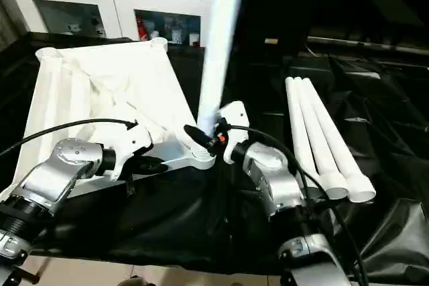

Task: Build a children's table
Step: Insert table leg to table base

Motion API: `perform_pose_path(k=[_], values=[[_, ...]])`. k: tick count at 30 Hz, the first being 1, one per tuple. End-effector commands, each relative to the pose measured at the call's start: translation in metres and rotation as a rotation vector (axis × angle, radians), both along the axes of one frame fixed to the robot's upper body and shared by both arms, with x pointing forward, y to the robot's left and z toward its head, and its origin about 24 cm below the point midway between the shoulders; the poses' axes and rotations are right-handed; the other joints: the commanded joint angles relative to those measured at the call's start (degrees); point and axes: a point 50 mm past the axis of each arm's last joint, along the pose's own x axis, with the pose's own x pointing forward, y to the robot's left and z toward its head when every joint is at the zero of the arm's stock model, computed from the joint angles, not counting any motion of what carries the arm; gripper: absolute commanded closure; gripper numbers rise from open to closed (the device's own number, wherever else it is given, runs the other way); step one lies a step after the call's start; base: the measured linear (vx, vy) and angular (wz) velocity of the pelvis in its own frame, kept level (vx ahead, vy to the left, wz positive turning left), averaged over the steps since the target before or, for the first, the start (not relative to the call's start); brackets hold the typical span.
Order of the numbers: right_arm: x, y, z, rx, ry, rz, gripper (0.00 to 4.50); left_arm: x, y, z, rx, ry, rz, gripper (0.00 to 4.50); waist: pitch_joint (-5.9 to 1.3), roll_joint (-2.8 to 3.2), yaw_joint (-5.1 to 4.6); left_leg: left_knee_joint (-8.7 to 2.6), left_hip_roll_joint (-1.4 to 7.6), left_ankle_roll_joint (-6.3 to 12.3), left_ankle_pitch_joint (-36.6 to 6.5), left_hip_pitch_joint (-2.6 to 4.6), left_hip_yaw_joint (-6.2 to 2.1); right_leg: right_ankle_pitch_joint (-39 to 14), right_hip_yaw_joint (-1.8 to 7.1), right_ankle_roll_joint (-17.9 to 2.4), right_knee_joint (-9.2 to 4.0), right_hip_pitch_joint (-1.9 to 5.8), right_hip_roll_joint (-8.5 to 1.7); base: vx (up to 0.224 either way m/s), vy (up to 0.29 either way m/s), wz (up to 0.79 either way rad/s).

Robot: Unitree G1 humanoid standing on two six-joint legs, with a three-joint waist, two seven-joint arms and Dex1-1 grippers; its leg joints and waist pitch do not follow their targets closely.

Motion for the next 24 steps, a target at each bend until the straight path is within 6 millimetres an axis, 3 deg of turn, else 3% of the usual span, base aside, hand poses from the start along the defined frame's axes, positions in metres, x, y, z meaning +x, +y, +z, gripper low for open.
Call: perform_pose_path(k=[1,8,16,17,19,24], values=[[-0.015,0.005,-0.034,-0.075,0.152,0.059,2.60,0.011,-0.005,0.019,-0.065,-0.105,0.022,4.50,-3.14,-0.43,-0.12,-5.48,3.67,-0.21,-14.8,0.64,-1.81,-30.5,3.57,-6.8,-6.28,1.59,-6.27,0.000,0.000,0.00],[-0.009,-0.006,-0.031,0.118,0.178,-0.081,2.60,0.010,-0.006,0.018,-0.065,-0.121,0.035,4.50,-3.07,-0.68,-0.20,-5.64,3.75,-0.23,-16.0,0.71,-1.92,-32.5,3.52,-6.3,-6.61,1.41,-6.43,0.000,0.000,0.00],[-0.017,-0.006,-0.039,0.055,0.128,-0.058,2.60,0.010,-0.004,0.019,-0.056,-0.125,0.037,4.50,-2.95,-0.52,-0.14,-5.83,3.79,-0.55,-17.4,0.81,-2.00,-33.7,3.48,-6.0,-6.90,1.19,-6.55,0.000,0.000,0.00],[-0.019,-0.004,-0.040,0.031,0.111,-0.045,2.60,0.010,-0.004,0.019,-0.053,-0.126,0.037,4.50,-2.92,-0.27,-0.07,-5.88,3.80,-0.60,-17.6,0.85,-2.07,-33.9,3.46,-6.0,-6.89,1.19,-6.58,0.000,0.000,0.00],[-0.021,-0.001,-0.040,0.026,0.099,-0.034,2.60,0.010,-0.003,0.019,-0.048,-0.121,0.034,4.50,-2.91,-0.41,-0.12,-5.97,3.75,-0.69,-17.7,0.69,-2.07,-34.1,3.50,-5.8,-6.93,1.27,-6.50,0.000,0.000,0.00],[-0.019,0.004,-0.042,0.021,0.158,-0.006,2.60,0.009,-0.002,0.018,-0.034,-0.113,0.017,4.50,-2.92,-0.19,-0.25,-6.14,3.82,-0.67,-18.8,0.83,-2.25,-34.7,3.43,-6.0,-7.05,1.23,-6.52,0.000,0.000,0.00]])
